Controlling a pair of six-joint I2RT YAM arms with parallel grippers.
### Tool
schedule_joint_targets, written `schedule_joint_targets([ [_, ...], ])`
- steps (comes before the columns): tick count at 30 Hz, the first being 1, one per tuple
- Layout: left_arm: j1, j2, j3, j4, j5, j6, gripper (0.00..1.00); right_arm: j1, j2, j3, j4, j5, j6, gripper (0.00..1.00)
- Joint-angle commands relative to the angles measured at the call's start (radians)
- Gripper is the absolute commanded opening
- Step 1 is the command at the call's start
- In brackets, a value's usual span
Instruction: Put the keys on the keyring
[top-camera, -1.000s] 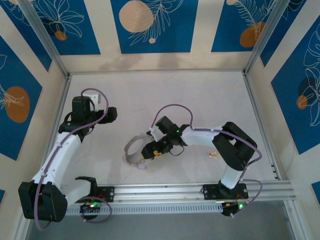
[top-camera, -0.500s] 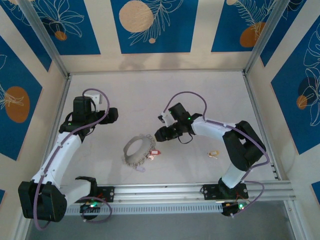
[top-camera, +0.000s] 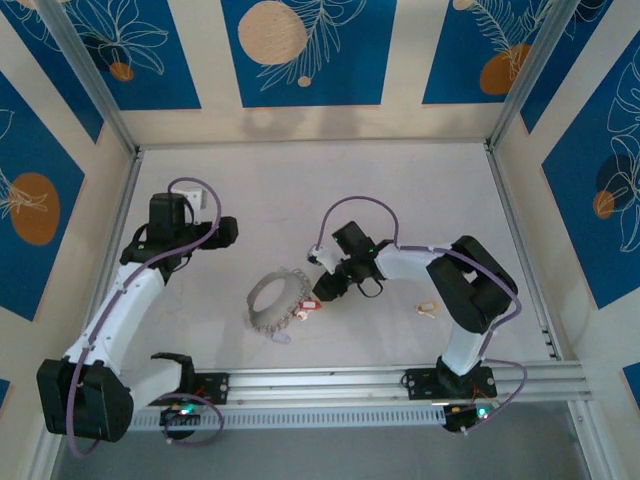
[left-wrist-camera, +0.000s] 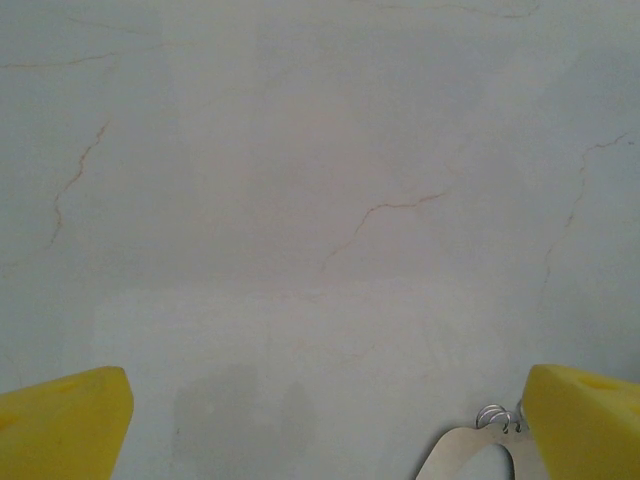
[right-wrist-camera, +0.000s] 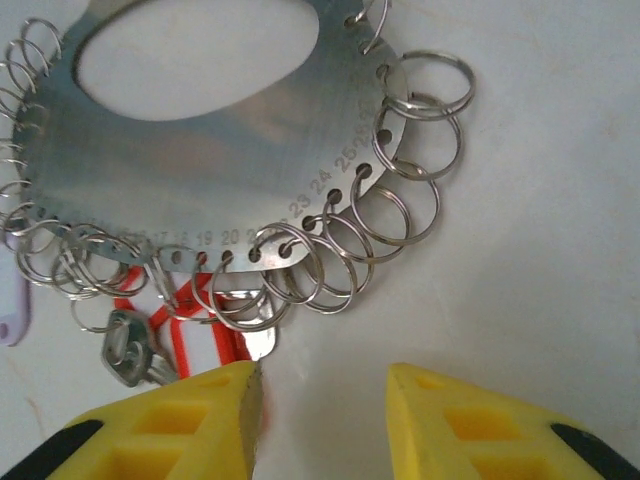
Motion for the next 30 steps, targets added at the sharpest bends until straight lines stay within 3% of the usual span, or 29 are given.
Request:
schedule_joint_targets([
  [1,-0.016,0.005,0.018,-0.018,0.001,-0.005,1.00,0.013,0.034,0.016,0.023,-0.049,-0.060,0.41],
  [4,-0.026,0.024,0.017,-0.024,0.080,-0.055,0.92,0.031,0.059,0.032,0.033,-0.055,-0.083,0.42],
  [7,-0.061,0.043,-0.017,-0.005,0.262,-0.198,0.88,0.031,0.067,0.038,0.056,-0.069,-0.094,0.42],
  [10,-0.164,0.043,-0.102,0.047,0.339,-0.334,0.87,0.002,0.054,0.013,0.112,-0.107,-0.077,0.42],
  [15,-0.327,0.092,-0.178,0.061,0.274,-0.405,0.89,-0.072,-0.009,-0.066,0.229,-0.194,-0.005,0.43],
  [22,-0.354,0.235,-0.229,0.184,0.245,-0.491,0.90,-0.141,-0.134,-0.176,0.319,-0.214,0.071,0.48],
  [30,-0.410,0.449,-0.101,0.249,0.258,-0.479,0.91,-0.186,-0.212,-0.258,0.376,-0.186,0.091,0.52],
])
